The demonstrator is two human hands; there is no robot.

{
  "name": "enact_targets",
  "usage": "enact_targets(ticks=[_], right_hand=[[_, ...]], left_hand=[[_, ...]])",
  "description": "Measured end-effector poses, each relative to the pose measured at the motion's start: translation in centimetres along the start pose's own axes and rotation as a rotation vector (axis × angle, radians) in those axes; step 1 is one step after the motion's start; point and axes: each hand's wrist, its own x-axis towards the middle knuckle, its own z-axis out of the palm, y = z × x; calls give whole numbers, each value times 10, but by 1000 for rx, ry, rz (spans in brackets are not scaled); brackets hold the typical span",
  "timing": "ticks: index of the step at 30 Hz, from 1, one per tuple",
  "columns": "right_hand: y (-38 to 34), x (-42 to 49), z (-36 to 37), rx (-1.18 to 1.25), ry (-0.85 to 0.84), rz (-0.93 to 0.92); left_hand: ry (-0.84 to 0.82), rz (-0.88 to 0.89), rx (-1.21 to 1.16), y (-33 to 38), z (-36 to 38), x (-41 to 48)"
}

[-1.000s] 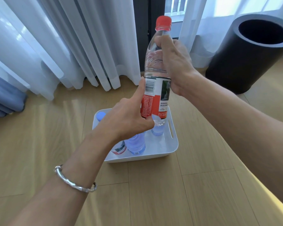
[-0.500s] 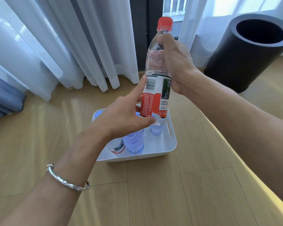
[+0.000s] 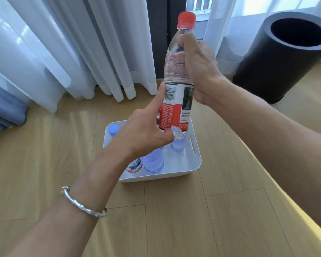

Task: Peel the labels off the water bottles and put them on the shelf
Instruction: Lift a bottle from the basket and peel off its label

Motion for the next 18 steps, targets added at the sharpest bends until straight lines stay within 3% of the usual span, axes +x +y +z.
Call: enact_targets(ticks=[9, 14, 18], right_hand=[[5, 2, -1, 73, -22, 45], [1, 5, -7, 125, -16, 71], [-1, 9, -10, 125, 20, 82]], left_hand=[[142, 65, 231, -2, 9, 3], [146, 31, -158, -6, 5, 6], [46, -8, -66, -14, -3, 8]])
